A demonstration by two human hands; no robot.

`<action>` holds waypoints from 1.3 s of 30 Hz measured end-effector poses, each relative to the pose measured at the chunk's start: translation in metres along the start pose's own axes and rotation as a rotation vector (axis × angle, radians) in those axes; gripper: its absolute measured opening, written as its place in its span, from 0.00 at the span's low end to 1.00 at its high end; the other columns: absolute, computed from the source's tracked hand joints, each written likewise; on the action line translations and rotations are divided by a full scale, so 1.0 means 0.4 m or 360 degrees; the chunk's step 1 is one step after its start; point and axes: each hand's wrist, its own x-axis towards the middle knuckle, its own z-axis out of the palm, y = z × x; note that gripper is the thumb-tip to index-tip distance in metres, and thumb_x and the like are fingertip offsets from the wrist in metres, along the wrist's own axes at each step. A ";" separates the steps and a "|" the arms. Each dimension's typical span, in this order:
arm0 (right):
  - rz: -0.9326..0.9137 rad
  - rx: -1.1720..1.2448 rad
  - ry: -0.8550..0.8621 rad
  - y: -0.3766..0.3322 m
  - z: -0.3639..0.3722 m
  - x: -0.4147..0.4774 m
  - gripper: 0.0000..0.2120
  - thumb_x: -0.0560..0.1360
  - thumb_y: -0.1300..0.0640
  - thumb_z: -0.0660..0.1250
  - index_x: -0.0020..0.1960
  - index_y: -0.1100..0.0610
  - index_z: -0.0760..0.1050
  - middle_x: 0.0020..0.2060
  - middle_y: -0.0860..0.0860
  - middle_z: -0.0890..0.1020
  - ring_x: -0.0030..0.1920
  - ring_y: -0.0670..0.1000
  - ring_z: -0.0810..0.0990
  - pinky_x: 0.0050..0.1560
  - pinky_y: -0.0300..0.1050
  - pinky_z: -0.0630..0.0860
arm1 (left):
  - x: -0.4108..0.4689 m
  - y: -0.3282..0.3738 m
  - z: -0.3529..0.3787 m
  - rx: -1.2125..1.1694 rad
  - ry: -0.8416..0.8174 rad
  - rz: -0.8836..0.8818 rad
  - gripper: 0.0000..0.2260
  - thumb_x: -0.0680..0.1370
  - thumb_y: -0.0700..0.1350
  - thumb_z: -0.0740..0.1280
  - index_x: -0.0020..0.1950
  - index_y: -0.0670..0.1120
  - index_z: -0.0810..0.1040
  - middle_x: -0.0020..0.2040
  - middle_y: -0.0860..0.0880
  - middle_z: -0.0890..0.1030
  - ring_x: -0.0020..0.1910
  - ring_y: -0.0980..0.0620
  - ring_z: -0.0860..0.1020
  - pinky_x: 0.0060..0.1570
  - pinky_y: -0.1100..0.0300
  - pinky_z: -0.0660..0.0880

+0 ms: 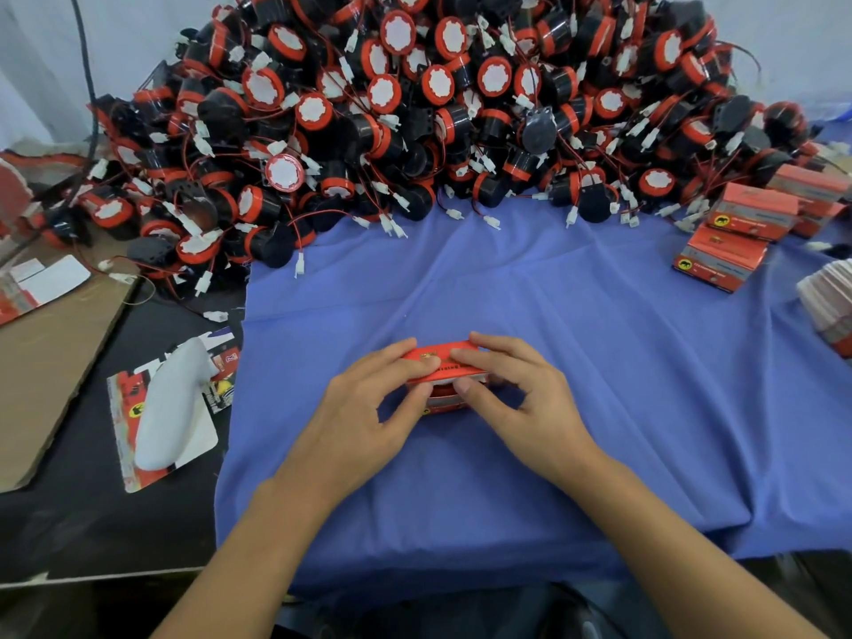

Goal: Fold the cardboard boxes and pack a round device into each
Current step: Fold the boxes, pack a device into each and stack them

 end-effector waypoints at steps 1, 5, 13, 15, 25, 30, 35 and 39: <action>-0.0004 -0.0028 -0.0031 0.003 -0.004 -0.002 0.15 0.78 0.46 0.70 0.65 0.41 0.81 0.68 0.37 0.76 0.67 0.44 0.77 0.62 0.43 0.78 | -0.006 -0.001 -0.002 -0.0028 -0.0036 -0.0023 0.14 0.81 0.54 0.67 0.66 0.57 0.82 0.70 0.65 0.74 0.71 0.69 0.69 0.71 0.70 0.65; -0.0021 -0.0069 -0.0167 0.011 -0.019 -0.006 0.18 0.79 0.42 0.65 0.69 0.37 0.76 0.72 0.36 0.73 0.70 0.40 0.75 0.67 0.42 0.76 | -0.018 -0.006 -0.006 -0.0013 -0.0130 -0.0029 0.17 0.82 0.56 0.64 0.70 0.56 0.80 0.76 0.54 0.73 0.74 0.60 0.71 0.73 0.64 0.67; -0.0258 -0.0320 -0.0003 0.017 -0.019 -0.021 0.15 0.80 0.50 0.70 0.67 0.44 0.80 0.72 0.43 0.76 0.71 0.38 0.73 0.69 0.33 0.70 | -0.028 -0.006 0.014 0.0330 0.0175 0.0351 0.15 0.82 0.46 0.66 0.66 0.44 0.82 0.62 0.46 0.81 0.61 0.47 0.77 0.67 0.60 0.71; -0.0229 -0.0311 0.0016 0.017 -0.020 -0.024 0.15 0.80 0.51 0.71 0.66 0.46 0.81 0.71 0.43 0.77 0.69 0.37 0.75 0.68 0.30 0.69 | -0.031 -0.005 0.020 0.0315 0.0221 0.0350 0.13 0.82 0.45 0.68 0.64 0.45 0.84 0.62 0.48 0.81 0.60 0.48 0.77 0.66 0.60 0.71; 0.0026 0.0077 0.0000 -0.001 -0.010 0.001 0.14 0.78 0.57 0.74 0.59 0.41 0.84 0.64 0.43 0.80 0.62 0.43 0.81 0.57 0.40 0.80 | -0.007 0.013 0.017 0.0234 0.0215 0.0201 0.10 0.78 0.44 0.71 0.58 0.47 0.86 0.53 0.53 0.84 0.54 0.54 0.79 0.60 0.67 0.72; 0.0047 -0.0125 -0.0110 -0.008 -0.034 0.020 0.12 0.77 0.54 0.74 0.59 0.42 0.85 0.63 0.39 0.79 0.60 0.37 0.80 0.54 0.27 0.74 | -0.016 0.002 0.013 0.0248 0.0149 0.0214 0.12 0.80 0.45 0.69 0.62 0.47 0.85 0.58 0.53 0.84 0.59 0.53 0.79 0.64 0.65 0.71; -0.0092 -0.0401 -0.0177 -0.019 -0.041 0.005 0.16 0.79 0.45 0.66 0.64 0.46 0.83 0.69 0.44 0.77 0.59 0.38 0.80 0.55 0.28 0.75 | -0.036 0.013 0.017 0.0326 0.0125 0.0265 0.14 0.81 0.43 0.66 0.66 0.44 0.83 0.63 0.49 0.82 0.63 0.50 0.77 0.69 0.65 0.68; -0.0148 -0.0543 -0.0130 -0.034 -0.032 -0.018 0.18 0.81 0.46 0.63 0.67 0.47 0.81 0.73 0.48 0.75 0.66 0.46 0.79 0.64 0.44 0.78 | -0.059 0.023 0.030 0.0525 0.0098 0.0234 0.19 0.79 0.34 0.70 0.70 0.42 0.80 0.68 0.45 0.80 0.70 0.45 0.76 0.72 0.57 0.67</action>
